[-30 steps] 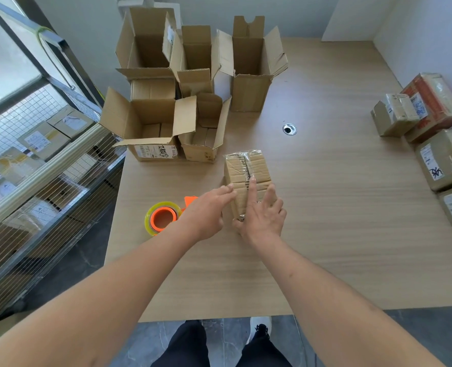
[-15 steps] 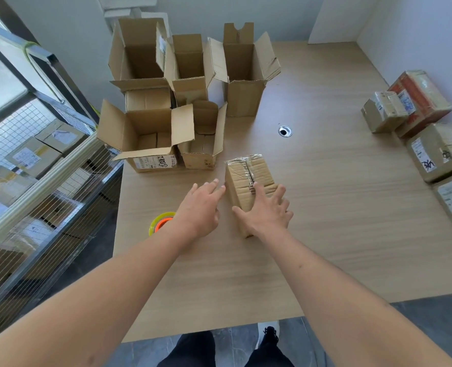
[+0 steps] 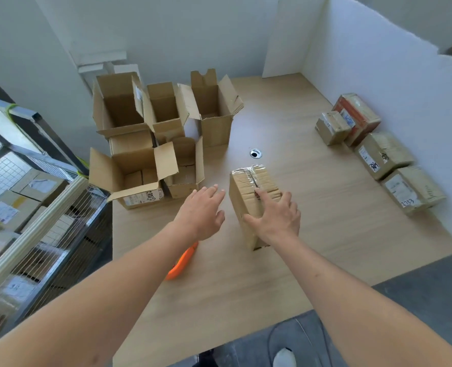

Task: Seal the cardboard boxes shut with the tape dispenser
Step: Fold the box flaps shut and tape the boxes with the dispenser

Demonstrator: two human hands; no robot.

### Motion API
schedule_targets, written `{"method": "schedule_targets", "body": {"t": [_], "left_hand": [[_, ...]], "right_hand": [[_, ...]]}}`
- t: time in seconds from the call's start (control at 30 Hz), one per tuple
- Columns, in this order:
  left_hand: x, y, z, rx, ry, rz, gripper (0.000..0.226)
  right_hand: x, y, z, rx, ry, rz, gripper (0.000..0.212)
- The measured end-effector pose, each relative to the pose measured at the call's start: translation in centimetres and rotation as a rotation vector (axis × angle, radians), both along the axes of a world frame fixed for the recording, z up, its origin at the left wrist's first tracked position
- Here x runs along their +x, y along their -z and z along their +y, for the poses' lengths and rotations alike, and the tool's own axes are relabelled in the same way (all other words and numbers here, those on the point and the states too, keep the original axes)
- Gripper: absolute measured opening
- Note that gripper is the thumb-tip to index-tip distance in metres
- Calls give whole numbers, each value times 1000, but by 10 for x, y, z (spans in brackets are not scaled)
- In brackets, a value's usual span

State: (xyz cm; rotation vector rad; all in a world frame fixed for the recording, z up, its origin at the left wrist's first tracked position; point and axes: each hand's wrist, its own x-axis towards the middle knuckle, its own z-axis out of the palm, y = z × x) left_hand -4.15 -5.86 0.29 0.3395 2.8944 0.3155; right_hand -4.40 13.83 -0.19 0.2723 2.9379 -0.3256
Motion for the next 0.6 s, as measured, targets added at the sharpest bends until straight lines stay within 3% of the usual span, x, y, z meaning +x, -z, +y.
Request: {"method": "schedule_targets", "body": {"t": [0.17, 0.6], "left_hand": [[-2, -33, 49, 0, 69, 68, 57], [14, -66, 252, 52, 54, 120, 64]], "right_hand": [[8, -42, 46, -122, 131, 26, 78], [40, -83, 242, -101, 72, 102, 78]]}}
